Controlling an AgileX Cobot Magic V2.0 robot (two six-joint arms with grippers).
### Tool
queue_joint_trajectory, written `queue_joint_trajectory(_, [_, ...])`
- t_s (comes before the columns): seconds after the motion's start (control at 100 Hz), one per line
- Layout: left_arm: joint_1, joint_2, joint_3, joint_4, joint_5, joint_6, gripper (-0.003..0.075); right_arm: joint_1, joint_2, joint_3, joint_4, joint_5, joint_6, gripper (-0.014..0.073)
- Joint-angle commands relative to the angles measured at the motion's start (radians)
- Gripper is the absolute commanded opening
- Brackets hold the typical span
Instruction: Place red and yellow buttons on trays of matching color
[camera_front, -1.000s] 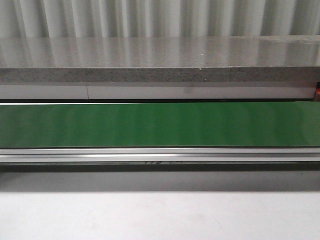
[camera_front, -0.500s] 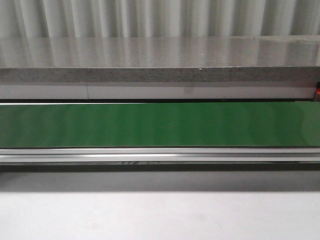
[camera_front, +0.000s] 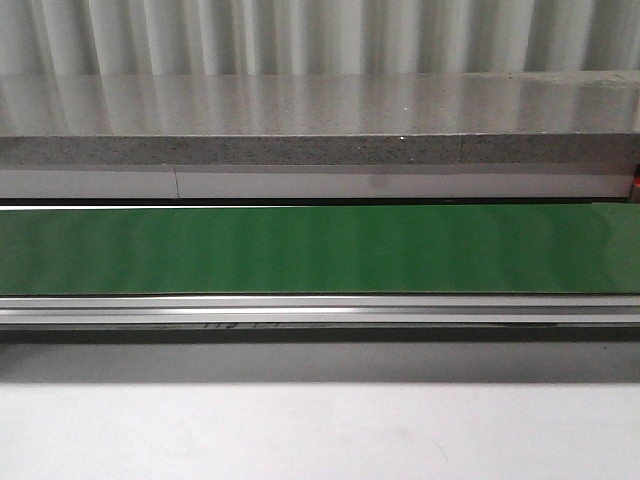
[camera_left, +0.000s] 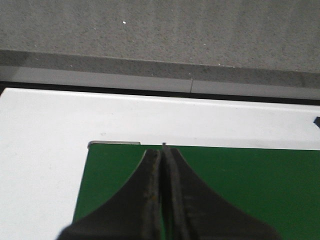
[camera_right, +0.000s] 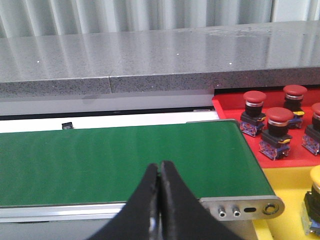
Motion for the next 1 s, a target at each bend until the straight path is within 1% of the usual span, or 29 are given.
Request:
queue_joint_trajectory(0.0, [-0.038, -0.033, 0.029, 0.076, -0.165, -0.064, -0.002, -0.002, -0.018, 0.001, -0.001, -0.081, -0.008, -0.0067])
queue_joint_trajectory(0.07, [-0.089, -0.063, 0.108, 0.181, -0.262, -0.152, -0.002, -0.002, -0.018, 0.001, -0.001, -0.081, -0.008, -0.0067])
queue_joint_trajectory(0.17, [-0.163, -0.104, 0.224, 0.357, -0.438, -0.279, -0.002, -0.002, -0.018, 0.001, -0.001, -0.081, -0.008, -0.0067])
queue_joint_trajectory(0.24, [-0.19, -0.137, 0.306, 0.381, -0.53, -0.299, -0.002, -0.002, -0.018, 0.001, -0.001, -0.081, -0.008, -0.0067])
queue_joint_trajectory(0.31, [-0.188, -0.178, 0.381, 0.379, -0.582, -0.318, -0.002, -0.002, -0.018, 0.001, -0.001, -0.081, -0.008, -0.0067])
queue_joint_trajectory(0.46, [-0.164, -0.304, 0.514, 0.379, -0.586, -0.326, -0.002, -0.002, -0.018, 0.001, -0.001, -0.081, -0.008, -0.0067])
queue_joint_trajectory(0.58, [-0.142, -0.444, 0.614, 0.379, -0.585, -0.326, -0.002, -0.002, -0.018, 0.001, -0.001, -0.081, -0.008, -0.0067])
queue_joint_trajectory(0.75, [-0.097, -0.643, 0.726, 0.379, -0.531, -0.355, -0.002, -0.002, -0.018, 0.001, -0.001, -0.081, -0.008, -0.0067])
queue_joint_trajectory(0.77, [-0.089, -0.667, 0.729, 0.379, -0.52, -0.363, -0.002, -0.002, -0.018, 0.001, -0.001, -0.081, -0.008, -0.0067])
queue_joint_trajectory(0.81, [-0.07, -0.709, 0.726, 0.383, -0.43, -0.376, -0.002, -0.002, -0.018, 0.001, -0.001, -0.081, -0.008, -0.0067])
queue_joint_trajectory(0.87, [-0.049, -0.758, 0.726, 0.383, -0.379, -0.376, -0.002, -0.002, -0.018, 0.001, -0.001, -0.081, -0.008, -0.0067])
queue_joint_trajectory(0.9, [-0.039, -0.776, 0.728, 0.383, -0.361, -0.376, -0.002, -0.002, -0.018, 0.001, -0.001, -0.081, -0.008, -0.0067])
queue_joint_trajectory(0.99, [-0.015, -0.766, 0.728, 0.386, -0.36, -0.376, -0.002, -0.002, -0.017, 0.001, -0.001, -0.081, -0.008, -0.0067])
